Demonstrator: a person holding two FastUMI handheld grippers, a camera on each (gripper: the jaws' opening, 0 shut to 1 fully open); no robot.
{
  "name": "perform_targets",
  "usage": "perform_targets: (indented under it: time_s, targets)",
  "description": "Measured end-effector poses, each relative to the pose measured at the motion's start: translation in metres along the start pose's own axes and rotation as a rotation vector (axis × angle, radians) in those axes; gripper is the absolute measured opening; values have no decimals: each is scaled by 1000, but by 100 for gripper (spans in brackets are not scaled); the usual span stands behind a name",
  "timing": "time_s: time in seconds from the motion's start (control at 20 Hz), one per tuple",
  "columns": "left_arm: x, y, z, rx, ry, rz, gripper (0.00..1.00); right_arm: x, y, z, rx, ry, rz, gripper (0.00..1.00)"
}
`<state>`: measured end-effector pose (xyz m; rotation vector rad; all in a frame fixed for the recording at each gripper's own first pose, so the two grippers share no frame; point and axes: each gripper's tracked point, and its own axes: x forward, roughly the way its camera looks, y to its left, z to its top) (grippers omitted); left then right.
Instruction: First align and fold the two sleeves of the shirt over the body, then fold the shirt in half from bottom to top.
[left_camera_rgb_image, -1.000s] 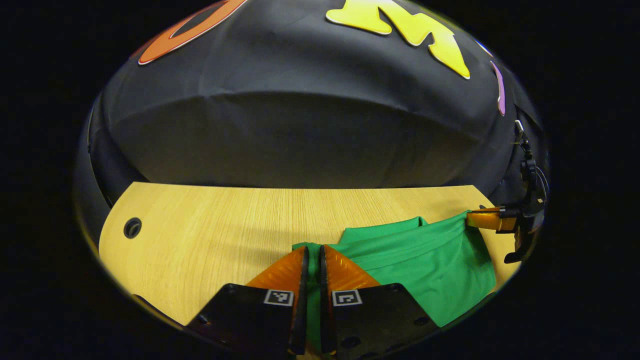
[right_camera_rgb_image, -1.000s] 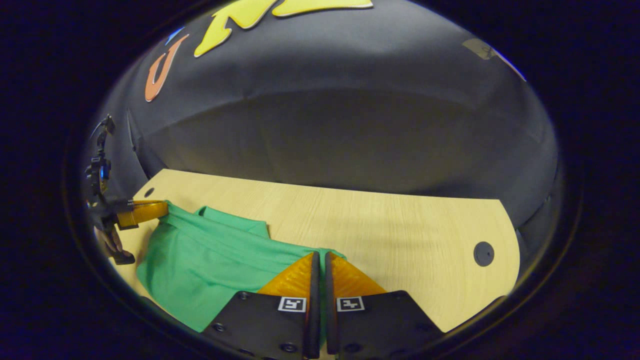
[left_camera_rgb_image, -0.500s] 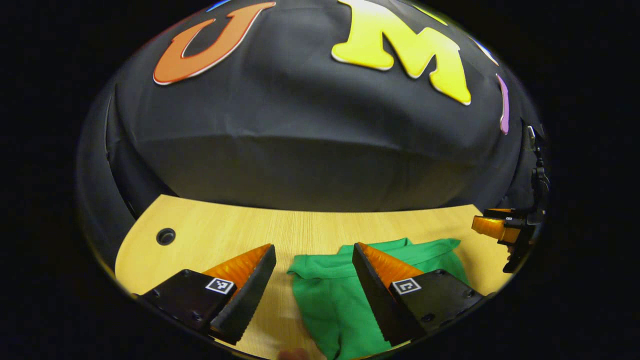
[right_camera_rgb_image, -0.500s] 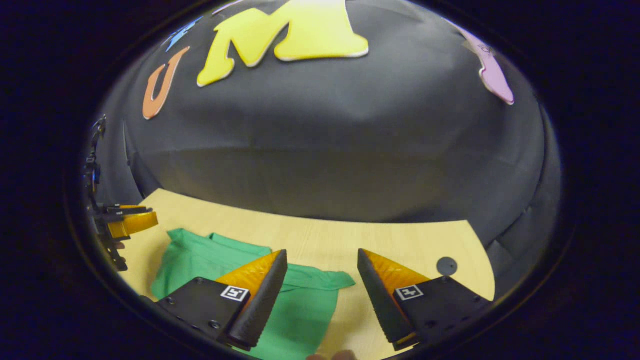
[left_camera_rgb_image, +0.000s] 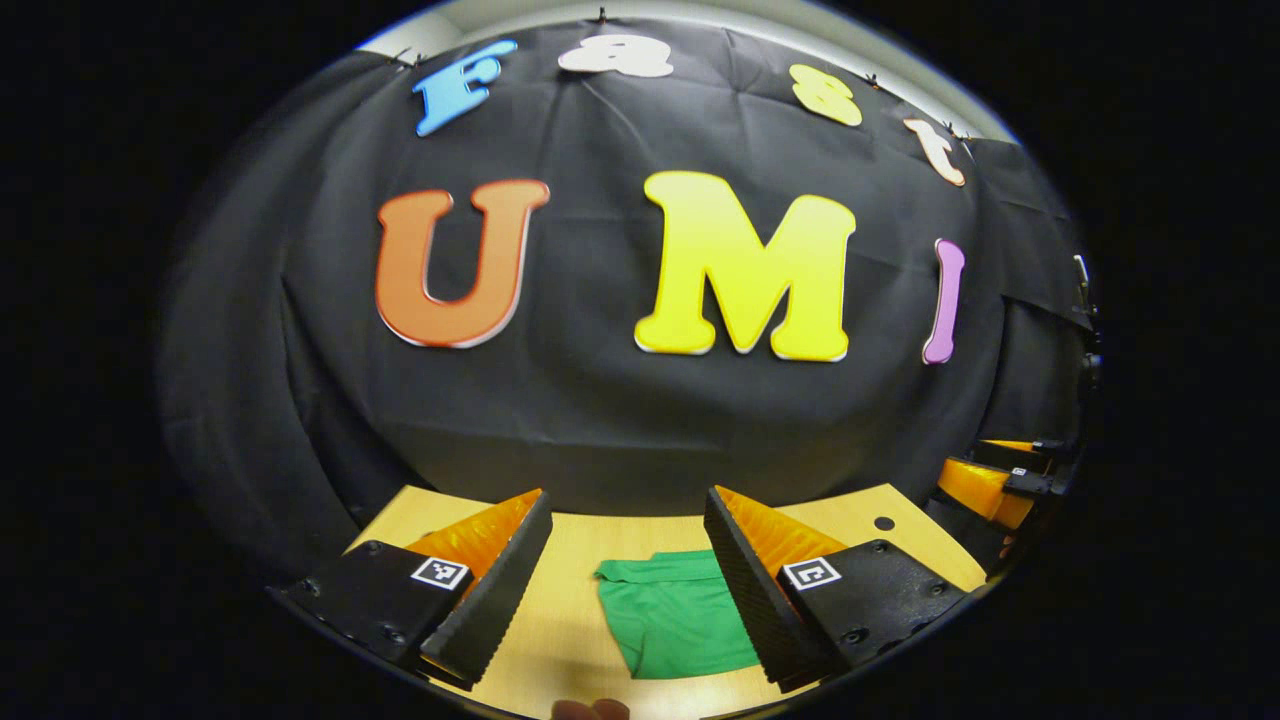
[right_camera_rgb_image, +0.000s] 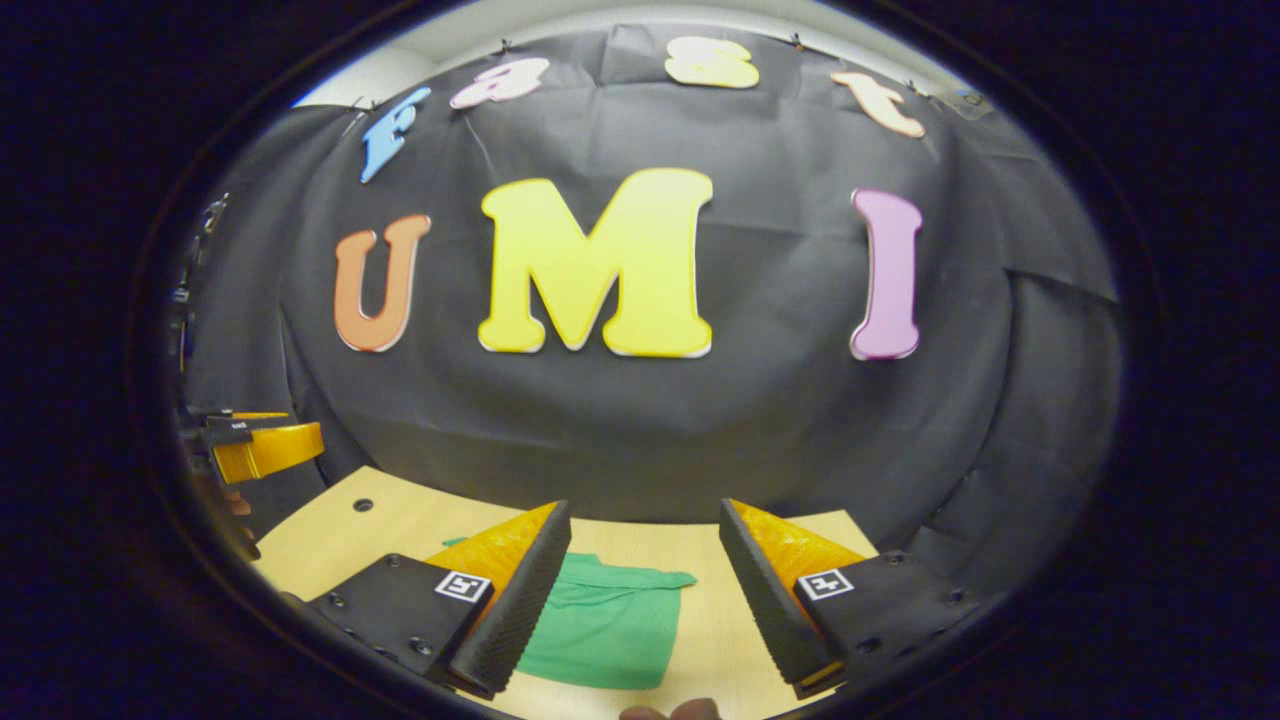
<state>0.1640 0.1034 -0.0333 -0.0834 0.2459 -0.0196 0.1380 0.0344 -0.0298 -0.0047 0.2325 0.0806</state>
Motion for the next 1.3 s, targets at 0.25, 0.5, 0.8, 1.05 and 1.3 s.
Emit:
perform_targets:
  time_s: [0.25, 0.5, 0.8, 1.05, 1.3]
  targets:
    - [-102, 9, 41, 4, -124, 39, 98, -102, 11, 27, 16, -108, -29, 92]
    - [-176, 5, 23, -46, -155, 49, 98, -170, 31, 22, -37, -196, -30, 92]
    - [-224, -12, -20, -5, -135, 5, 98, -214, 59, -14, -21, -191, -37, 95]
    - [-235, -17, -23, 15, -129, -13, 98, -228, 66, -20, -19, -189, -49, 93]
    - [-253, -17, -27, 26, -147, -3, 98, -230, 61, -14, -5, -204, -63, 95]
